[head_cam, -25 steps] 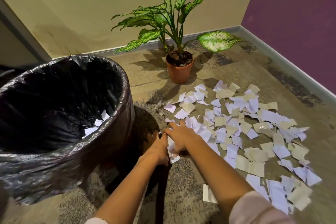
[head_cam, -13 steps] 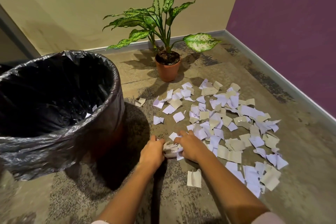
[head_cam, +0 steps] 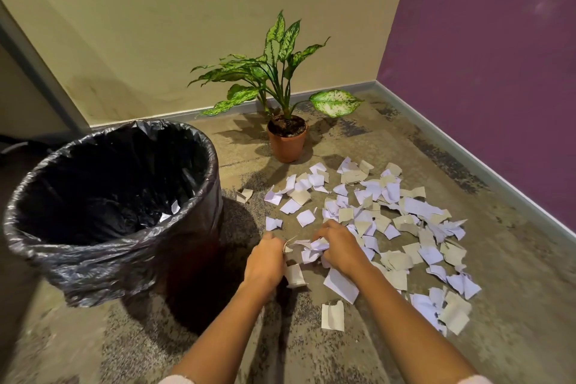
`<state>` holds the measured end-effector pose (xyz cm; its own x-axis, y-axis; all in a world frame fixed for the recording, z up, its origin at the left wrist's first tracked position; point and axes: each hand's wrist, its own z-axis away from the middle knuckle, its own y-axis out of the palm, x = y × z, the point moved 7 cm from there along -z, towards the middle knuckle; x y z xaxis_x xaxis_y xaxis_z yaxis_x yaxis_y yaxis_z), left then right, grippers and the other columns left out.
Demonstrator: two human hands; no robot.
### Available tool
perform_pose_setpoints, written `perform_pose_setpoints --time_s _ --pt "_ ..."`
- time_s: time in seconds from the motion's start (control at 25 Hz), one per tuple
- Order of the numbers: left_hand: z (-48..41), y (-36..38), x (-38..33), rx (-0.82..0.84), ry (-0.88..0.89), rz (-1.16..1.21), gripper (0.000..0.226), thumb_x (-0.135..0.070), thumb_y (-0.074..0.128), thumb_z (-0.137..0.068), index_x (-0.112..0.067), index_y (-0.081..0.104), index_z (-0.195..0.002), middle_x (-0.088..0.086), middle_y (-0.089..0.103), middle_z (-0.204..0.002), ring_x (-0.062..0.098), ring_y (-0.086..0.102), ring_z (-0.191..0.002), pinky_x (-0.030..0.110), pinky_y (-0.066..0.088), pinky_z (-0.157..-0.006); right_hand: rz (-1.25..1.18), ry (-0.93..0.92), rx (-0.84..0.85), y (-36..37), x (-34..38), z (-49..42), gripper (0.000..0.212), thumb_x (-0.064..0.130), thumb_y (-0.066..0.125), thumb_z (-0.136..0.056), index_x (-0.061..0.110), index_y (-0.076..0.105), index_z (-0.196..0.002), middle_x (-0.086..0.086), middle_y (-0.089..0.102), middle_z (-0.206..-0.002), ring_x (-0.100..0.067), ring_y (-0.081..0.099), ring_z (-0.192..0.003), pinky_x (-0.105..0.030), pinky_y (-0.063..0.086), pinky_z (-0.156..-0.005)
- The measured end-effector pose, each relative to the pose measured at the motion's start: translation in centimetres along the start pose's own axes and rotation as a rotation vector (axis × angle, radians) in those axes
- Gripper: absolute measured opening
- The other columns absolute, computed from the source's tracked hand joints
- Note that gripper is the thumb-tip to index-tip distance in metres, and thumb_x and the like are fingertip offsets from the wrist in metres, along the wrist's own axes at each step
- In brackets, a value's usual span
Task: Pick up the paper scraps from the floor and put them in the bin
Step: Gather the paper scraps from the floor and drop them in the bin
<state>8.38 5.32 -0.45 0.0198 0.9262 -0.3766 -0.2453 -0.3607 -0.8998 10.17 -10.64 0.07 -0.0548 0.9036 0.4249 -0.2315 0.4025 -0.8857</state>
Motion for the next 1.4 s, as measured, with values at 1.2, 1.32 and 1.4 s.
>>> perform_pose_setpoints --time_s 1.2,1.32,1.4 --pt "2.2 -32.2 12.9 -0.478 -0.075 -0.011 0.012 -0.012 0.063 -0.086 -0.012 0.067 -0.097 0.01 0.056 -0.108 0.035 0.06 -0.099 0.036 0.042 -0.072 -0.277 -0.336 -0.304 -15.9 31.3 -7.2 0.026 0.003 0.07 -0.08 0.013 0.072 -0.104 -0.006 0.058 -0.112 -0.023 0.054 -0.101 -0.027 0.041 -0.079" --pt "2.4 -31.6 16.0 -0.425 -0.141 -0.053 0.009 -0.013 0.06 -0.086 -0.011 0.066 -0.093 0.012 0.055 -0.107 0.037 0.059 -0.095 0.041 0.047 -0.072 -0.23 -0.367 -0.239 -13.5 33.6 -8.0 0.025 0.003 0.068 -0.08 0.012 0.072 -0.103 -0.009 0.057 -0.112 -0.027 0.056 -0.102 -0.028 0.043 -0.08" --pt "2.7 -30.7 17.6 -0.369 -0.197 -0.075 0.011 -0.018 0.061 -0.087 -0.013 0.066 -0.097 0.012 0.054 -0.107 0.036 0.059 -0.093 0.043 0.048 -0.073 -0.196 -0.346 -0.175 -11.6 34.3 -8.6 0.025 0.008 0.068 -0.082 0.015 0.071 -0.105 -0.009 0.054 -0.117 -0.029 0.055 -0.106 -0.032 0.046 -0.085"
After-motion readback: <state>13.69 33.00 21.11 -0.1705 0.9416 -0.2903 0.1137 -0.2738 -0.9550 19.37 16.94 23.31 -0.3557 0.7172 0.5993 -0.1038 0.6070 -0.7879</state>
